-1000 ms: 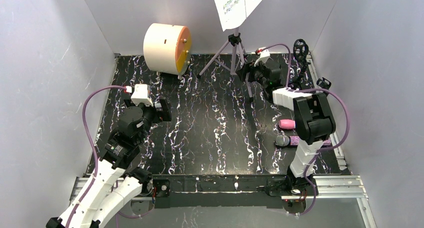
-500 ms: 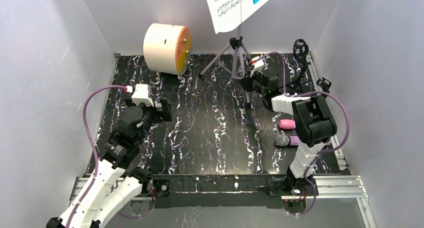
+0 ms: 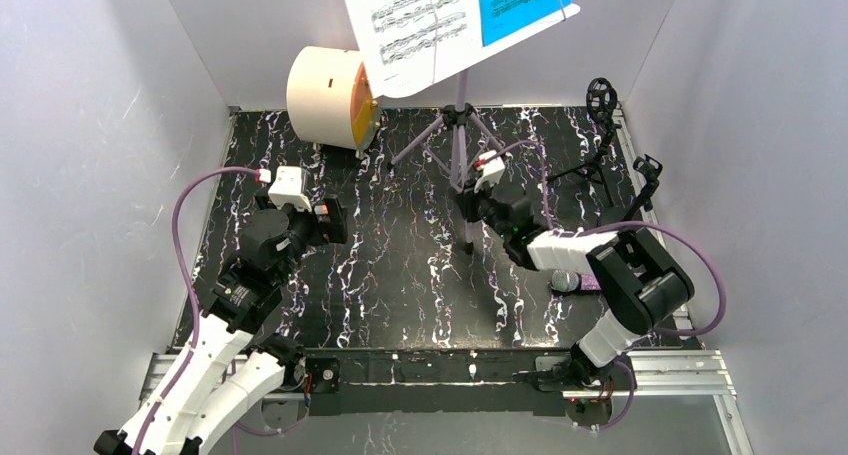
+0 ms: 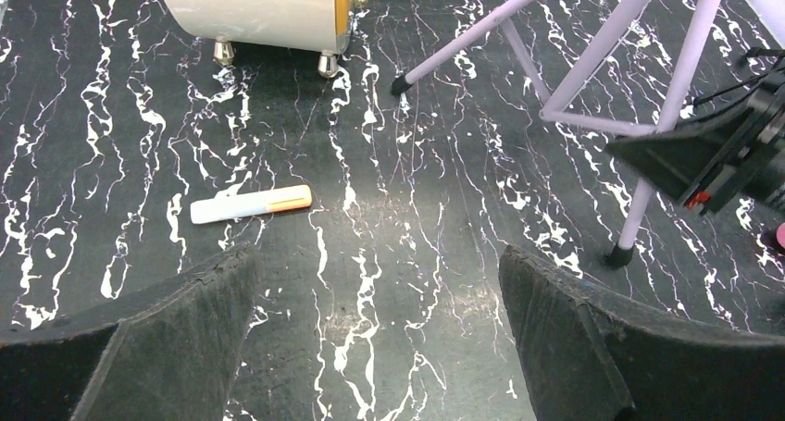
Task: Pack up the instrument practice props
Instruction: Move the music stand to the center of the board.
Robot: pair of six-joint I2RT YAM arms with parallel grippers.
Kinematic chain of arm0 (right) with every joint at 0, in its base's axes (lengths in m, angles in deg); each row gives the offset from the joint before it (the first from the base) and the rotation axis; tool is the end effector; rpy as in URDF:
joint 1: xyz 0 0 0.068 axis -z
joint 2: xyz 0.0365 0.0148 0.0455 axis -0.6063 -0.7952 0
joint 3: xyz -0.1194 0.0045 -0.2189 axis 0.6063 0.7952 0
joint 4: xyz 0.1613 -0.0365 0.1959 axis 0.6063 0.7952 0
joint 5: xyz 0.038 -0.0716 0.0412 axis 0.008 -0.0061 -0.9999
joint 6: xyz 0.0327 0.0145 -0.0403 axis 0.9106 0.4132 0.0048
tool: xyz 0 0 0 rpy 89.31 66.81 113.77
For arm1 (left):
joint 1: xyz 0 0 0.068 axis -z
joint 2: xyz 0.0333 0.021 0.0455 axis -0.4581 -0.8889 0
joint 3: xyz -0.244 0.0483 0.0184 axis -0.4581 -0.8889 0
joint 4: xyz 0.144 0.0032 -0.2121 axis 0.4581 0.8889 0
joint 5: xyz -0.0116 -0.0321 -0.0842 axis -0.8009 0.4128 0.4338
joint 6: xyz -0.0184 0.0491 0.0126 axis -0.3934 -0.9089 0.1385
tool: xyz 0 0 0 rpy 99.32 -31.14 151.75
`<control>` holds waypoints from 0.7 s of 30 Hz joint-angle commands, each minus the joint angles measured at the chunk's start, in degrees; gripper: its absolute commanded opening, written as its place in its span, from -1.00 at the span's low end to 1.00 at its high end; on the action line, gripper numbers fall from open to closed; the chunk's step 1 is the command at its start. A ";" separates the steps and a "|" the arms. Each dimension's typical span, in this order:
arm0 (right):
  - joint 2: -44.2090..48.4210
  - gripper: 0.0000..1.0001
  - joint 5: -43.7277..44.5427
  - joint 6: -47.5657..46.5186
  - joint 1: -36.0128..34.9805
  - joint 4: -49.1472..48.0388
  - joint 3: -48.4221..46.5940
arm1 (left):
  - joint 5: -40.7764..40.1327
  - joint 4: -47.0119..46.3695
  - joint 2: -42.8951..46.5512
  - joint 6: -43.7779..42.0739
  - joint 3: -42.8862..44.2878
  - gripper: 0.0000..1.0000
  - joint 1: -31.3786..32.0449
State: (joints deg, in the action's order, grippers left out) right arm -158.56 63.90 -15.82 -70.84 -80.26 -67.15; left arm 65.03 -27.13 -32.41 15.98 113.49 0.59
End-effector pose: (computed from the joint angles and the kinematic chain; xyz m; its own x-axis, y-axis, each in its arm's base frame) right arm 0.2766 0.1816 0.1777 -0.2229 0.0166 -0.9747 -0.4948 0.8596 0.1278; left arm 0.1501 -0.0681 0.3352 -0.1508 -0.1179 -0.9815 0.1811 0.9728 -0.1447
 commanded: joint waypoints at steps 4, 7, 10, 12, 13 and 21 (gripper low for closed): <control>3.69 -0.97 14.44 5.33 -12.60 -0.88 3.11 | 1.72 -1.51 0.13 -0.54 -0.26 0.97 -0.43; 4.10 -0.96 15.72 7.82 -13.79 -0.41 3.65 | 2.18 -1.67 0.16 -0.48 -0.34 0.97 -0.52; 5.33 -0.87 15.88 9.02 -14.51 1.12 3.70 | 2.76 -1.85 0.25 -0.46 -0.48 0.97 -0.61; 6.21 -0.67 15.33 9.19 -14.56 3.14 3.18 | 3.16 -2.21 0.53 -0.54 -0.69 0.97 -0.65; 6.70 -0.51 15.20 9.01 -14.56 4.31 2.93 | 3.37 -2.44 0.60 -0.55 -0.82 0.97 -0.69; 13.72 0.58 12.93 12.52 -14.40 17.63 -1.18 | 4.12 -3.04 0.16 -0.50 -1.24 0.97 -0.87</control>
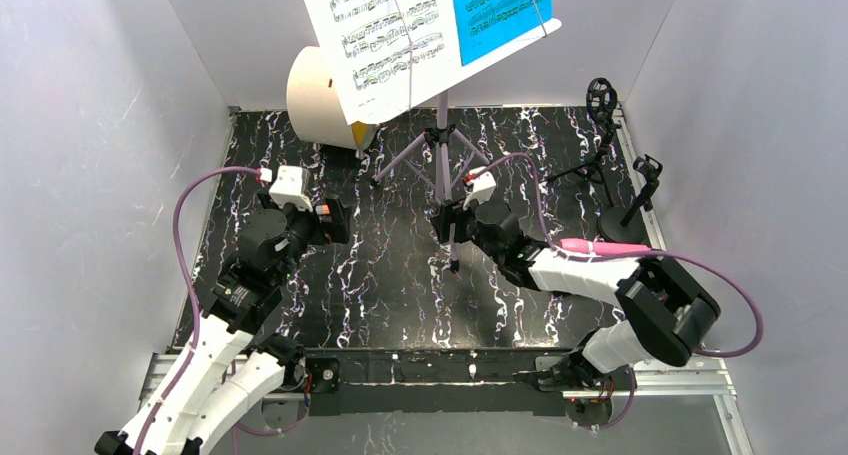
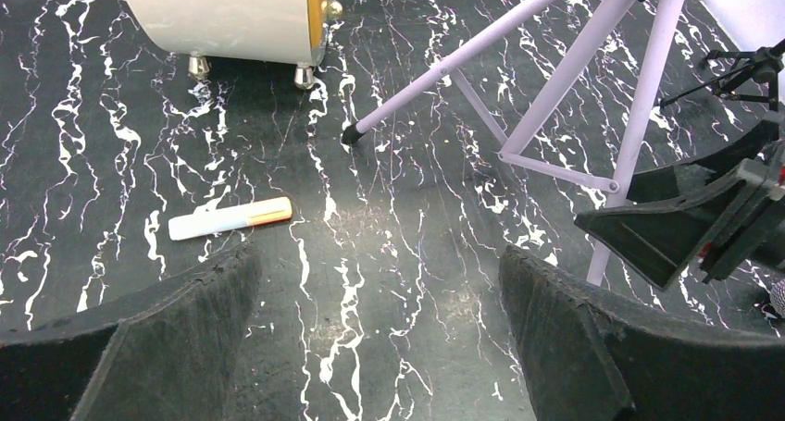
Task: Pack up the instrument practice props
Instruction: Move the music stand to the center of the board.
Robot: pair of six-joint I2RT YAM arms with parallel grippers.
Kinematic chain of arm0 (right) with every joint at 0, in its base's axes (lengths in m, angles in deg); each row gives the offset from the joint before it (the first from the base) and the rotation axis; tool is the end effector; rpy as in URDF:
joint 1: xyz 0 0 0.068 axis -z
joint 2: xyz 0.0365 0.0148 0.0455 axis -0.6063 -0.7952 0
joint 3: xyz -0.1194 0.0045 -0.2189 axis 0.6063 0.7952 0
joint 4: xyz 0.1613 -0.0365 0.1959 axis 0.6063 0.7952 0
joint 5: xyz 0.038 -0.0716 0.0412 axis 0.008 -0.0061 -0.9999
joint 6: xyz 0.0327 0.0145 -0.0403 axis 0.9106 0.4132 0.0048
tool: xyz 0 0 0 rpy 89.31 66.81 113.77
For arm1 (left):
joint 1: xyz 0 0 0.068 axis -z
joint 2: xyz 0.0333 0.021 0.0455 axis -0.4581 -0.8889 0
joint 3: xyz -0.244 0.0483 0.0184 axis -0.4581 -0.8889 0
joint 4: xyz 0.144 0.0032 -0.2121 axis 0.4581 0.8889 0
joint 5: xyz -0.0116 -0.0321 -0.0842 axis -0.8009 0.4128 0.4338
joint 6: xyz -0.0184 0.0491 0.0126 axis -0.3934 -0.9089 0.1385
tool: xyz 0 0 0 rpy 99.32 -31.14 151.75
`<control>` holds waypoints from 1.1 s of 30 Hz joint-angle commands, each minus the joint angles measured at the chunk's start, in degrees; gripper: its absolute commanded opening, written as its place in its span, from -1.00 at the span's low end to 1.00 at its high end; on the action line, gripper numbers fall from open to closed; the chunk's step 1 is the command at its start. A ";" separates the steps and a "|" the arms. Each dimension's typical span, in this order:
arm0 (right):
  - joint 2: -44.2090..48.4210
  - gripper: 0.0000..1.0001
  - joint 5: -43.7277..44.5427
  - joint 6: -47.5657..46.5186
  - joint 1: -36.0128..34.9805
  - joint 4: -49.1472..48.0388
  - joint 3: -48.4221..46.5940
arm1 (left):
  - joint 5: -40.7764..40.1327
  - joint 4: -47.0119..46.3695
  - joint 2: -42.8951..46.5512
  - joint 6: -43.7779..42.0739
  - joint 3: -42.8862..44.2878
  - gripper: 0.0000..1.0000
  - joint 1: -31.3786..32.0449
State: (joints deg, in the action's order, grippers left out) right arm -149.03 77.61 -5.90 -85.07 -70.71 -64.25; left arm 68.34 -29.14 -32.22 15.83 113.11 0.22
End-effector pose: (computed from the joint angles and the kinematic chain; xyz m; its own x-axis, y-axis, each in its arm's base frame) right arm 0.2124 0.2194 0.1942 -0.3123 0.0934 -0.9454 -0.4595 0.8561 0.2364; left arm 0.1502 -0.0692 0.3371 -0.1320 -0.1284 -0.9829 0.2344 0.9594 -0.1568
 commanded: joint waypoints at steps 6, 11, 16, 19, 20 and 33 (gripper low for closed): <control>10.36 0.95 -8.55 1.19 -0.14 11.82 -2.83 | 3.27 -2.69 -2.40 2.71 -0.75 0.97 -3.04; 17.29 0.97 -10.34 2.49 -0.11 8.26 2.20 | 12.51 -6.82 -7.71 8.16 -0.53 0.97 -9.24; 16.20 0.97 -7.62 1.59 0.40 17.75 -6.72 | 17.79 -9.53 -10.83 10.34 0.04 0.97 -11.22; 15.32 0.97 -5.63 -0.28 1.01 16.63 -10.59 | 18.42 -8.85 -10.81 9.67 -0.16 0.97 -11.81; 14.82 0.97 -4.77 -1.03 1.27 15.43 -11.17 | 18.29 -8.38 -10.62 9.17 -0.27 0.97 -11.79; -1.35 0.47 2.80 -4.38 5.59 10.41 -23.23 | 17.37 -4.65 -7.92 6.07 -1.73 0.97 -11.76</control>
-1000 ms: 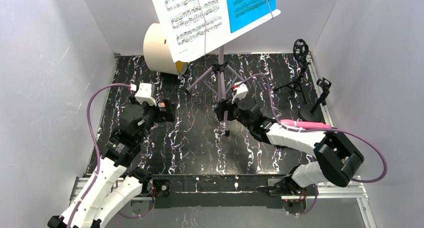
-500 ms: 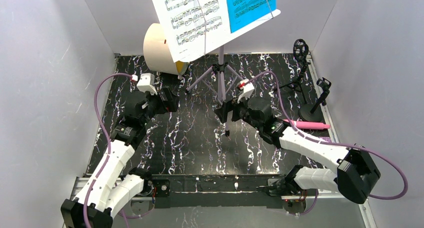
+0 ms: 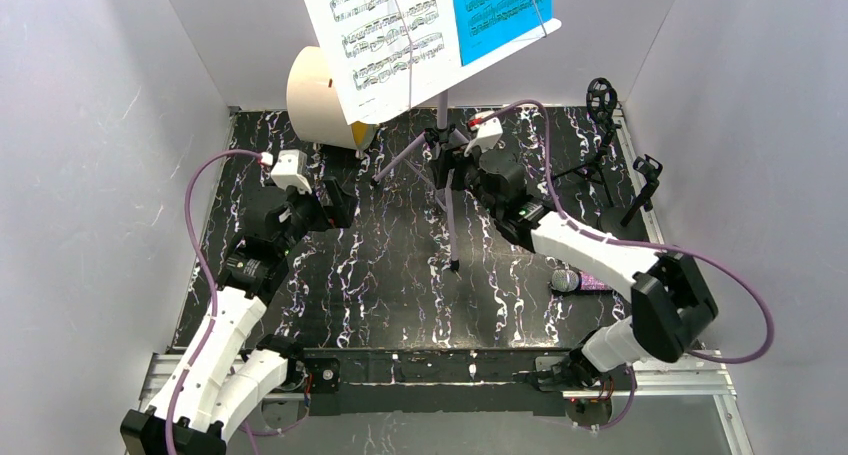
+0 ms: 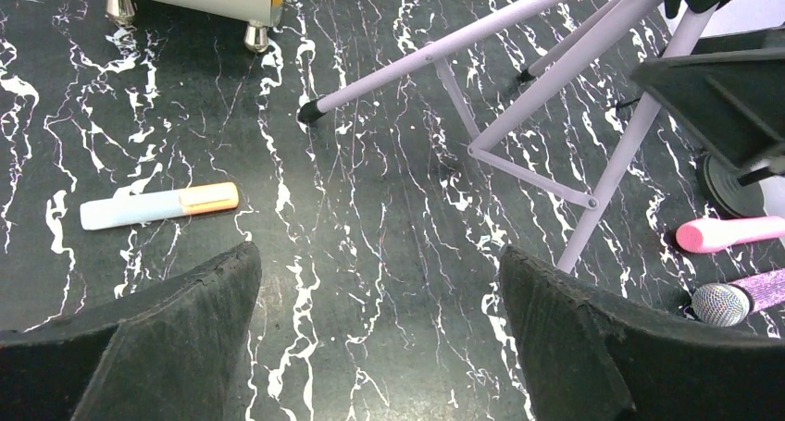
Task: Pack up the instrument practice props
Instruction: Move the music stand to the center of the board.
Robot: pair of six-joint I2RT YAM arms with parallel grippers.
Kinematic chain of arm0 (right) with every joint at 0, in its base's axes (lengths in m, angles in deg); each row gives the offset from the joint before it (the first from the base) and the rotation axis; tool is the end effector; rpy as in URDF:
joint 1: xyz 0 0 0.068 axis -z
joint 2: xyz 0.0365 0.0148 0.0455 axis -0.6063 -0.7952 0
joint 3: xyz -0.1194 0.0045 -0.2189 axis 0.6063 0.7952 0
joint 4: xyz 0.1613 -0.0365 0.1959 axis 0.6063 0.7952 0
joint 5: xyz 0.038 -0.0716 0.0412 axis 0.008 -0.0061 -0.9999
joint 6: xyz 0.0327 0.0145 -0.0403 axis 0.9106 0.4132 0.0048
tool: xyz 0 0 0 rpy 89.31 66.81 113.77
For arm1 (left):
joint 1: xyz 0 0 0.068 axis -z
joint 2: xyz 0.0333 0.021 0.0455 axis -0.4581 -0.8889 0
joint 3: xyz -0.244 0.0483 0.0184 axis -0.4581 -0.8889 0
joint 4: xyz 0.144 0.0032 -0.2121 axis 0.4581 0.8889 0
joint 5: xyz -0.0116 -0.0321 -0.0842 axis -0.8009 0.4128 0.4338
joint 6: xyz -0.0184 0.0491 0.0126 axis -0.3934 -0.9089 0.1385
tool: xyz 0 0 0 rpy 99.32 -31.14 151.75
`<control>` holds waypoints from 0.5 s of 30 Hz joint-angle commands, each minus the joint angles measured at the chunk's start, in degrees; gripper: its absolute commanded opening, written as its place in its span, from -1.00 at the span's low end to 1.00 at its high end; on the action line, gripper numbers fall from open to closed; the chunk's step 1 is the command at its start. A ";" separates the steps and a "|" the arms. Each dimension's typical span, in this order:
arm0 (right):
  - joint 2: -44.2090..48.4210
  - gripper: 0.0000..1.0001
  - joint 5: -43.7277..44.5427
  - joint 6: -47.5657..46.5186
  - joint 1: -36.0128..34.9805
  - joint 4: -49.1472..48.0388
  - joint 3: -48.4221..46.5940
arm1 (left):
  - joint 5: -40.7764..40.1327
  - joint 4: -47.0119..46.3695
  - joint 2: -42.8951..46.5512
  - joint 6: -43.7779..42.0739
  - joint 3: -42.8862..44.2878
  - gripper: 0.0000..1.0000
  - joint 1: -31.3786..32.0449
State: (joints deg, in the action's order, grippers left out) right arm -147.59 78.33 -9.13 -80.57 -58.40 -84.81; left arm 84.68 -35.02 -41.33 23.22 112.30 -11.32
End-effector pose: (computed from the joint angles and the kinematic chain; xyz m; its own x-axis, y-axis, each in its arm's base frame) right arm 0.2518 0.2229 0.2993 -0.1597 0.1807 -0.9705 -0.4223 0.8761 0.2326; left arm 0.1940 -0.0577 0.3171 -0.2558 -0.2428 -0.9357 0.2674 0.9124 -0.3099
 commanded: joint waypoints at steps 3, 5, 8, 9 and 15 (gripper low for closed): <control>-4.11 0.17 1.84 -0.94 1.56 -1.41 -2.25 | 0.63 1.63 1.70 -1.69 -0.84 0.97 0.27; -3.49 -0.09 2.07 -0.68 1.58 -0.20 -1.60 | 0.43 1.91 1.82 -1.71 -0.71 0.97 0.63; -0.72 -0.64 3.91 -0.13 1.55 1.06 0.62 | 0.61 1.90 2.01 -1.72 -0.58 0.97 1.10; 0.34 -0.80 5.70 0.11 1.57 1.96 1.75 | 0.70 1.96 1.98 -1.72 -0.57 0.97 1.32; 7.22 -0.97 12.18 3.04 1.43 8.20 6.40 | 0.99 2.48 2.41 -1.93 -0.04 0.97 2.03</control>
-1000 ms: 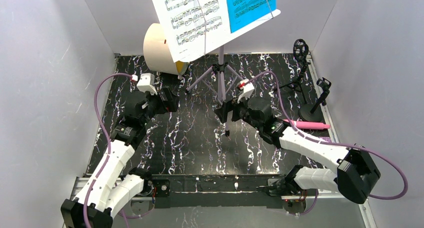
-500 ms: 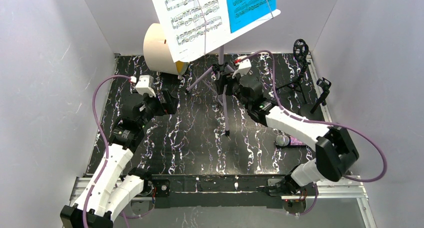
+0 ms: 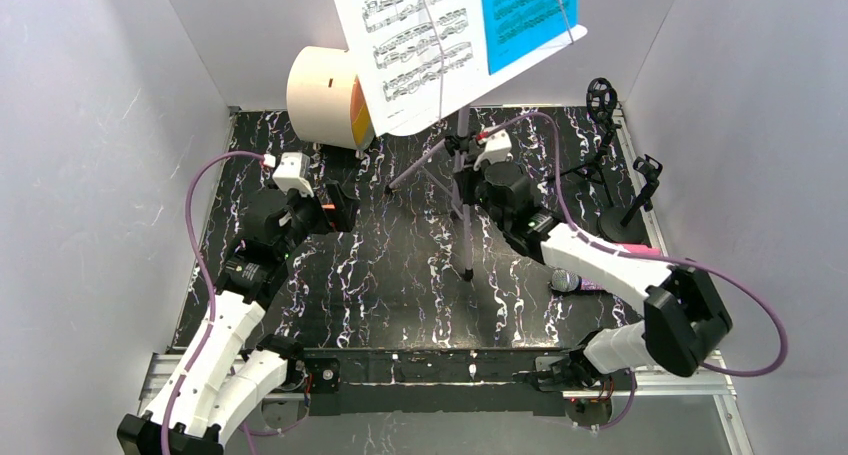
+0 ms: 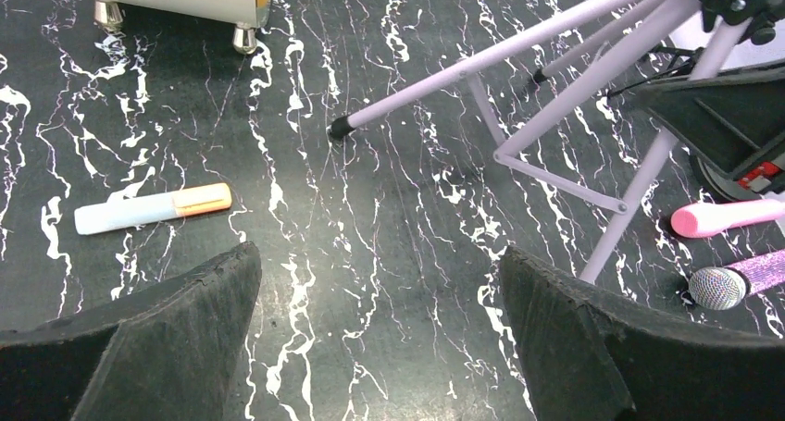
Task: Pack up the instrument practice props
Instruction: Move the music stand to the center of the board.
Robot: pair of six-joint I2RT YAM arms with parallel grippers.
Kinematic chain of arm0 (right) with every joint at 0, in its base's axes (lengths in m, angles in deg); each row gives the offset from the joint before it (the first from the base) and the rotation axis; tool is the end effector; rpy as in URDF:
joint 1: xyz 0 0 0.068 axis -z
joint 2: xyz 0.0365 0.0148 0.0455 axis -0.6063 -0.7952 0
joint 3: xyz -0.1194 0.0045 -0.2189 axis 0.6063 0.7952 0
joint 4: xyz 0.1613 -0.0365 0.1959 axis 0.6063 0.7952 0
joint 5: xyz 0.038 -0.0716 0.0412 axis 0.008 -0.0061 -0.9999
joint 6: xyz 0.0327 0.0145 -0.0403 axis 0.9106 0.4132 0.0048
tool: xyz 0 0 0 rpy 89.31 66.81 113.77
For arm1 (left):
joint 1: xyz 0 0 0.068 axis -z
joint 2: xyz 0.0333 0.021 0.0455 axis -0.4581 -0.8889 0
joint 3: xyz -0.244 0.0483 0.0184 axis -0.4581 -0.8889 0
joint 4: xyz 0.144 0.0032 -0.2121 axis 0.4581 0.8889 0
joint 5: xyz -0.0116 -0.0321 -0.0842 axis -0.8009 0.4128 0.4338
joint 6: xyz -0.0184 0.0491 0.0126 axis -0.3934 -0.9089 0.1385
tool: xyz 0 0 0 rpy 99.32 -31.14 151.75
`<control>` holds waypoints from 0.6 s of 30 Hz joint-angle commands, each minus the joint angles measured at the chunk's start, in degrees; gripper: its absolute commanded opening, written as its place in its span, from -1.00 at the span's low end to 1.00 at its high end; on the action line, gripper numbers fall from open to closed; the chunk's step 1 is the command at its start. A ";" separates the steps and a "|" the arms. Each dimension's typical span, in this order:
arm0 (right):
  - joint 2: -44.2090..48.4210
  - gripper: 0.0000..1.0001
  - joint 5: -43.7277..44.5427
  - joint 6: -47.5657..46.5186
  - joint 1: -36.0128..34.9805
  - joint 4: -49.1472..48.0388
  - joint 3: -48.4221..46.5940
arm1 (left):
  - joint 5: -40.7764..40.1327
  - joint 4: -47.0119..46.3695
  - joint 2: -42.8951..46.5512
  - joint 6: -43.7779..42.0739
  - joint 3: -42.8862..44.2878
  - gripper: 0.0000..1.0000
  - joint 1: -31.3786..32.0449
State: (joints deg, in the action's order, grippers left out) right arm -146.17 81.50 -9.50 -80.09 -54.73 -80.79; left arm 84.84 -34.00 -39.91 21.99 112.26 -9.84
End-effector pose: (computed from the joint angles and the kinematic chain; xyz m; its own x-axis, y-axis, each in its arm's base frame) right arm 0.2475 0.2125 0.2758 -0.2212 0.1097 -0.9690 -0.3509 0.9181 0.1841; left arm 0.1873 -0.0612 0.3194 -0.2508 -0.2181 -0.9431 0.3006 0.9086 -0.2901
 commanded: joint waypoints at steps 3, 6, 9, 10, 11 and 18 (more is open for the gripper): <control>8.36 -0.97 11.59 4.43 0.56 6.81 3.84 | 1.84 1.55 0.98 0.52 1.13 0.97 0.54; 9.88 -0.97 13.74 5.82 0.28 9.19 4.47 | 3.97 1.57 0.75 2.39 2.66 0.97 0.55; 10.24 -0.97 14.08 6.51 0.20 10.97 4.29 | 6.18 1.55 0.59 4.41 4.57 0.97 0.53; 10.20 -0.97 13.87 6.41 0.20 11.55 4.11 | 6.94 1.59 0.64 5.04 5.36 0.97 0.50; 10.24 -0.97 13.52 6.20 0.20 12.01 3.81 | 7.62 1.62 0.63 5.65 6.35 0.97 0.52; 13.51 -0.24 7.15 6.50 0.16 24.47 -2.51 | 12.36 5.60 -0.21 8.17 17.91 0.97 0.53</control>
State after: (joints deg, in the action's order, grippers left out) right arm -136.83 89.98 -5.13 -80.09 -40.94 -78.61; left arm 92.49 -30.41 -40.04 28.18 122.53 -9.51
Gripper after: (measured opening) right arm 0.288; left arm 0.984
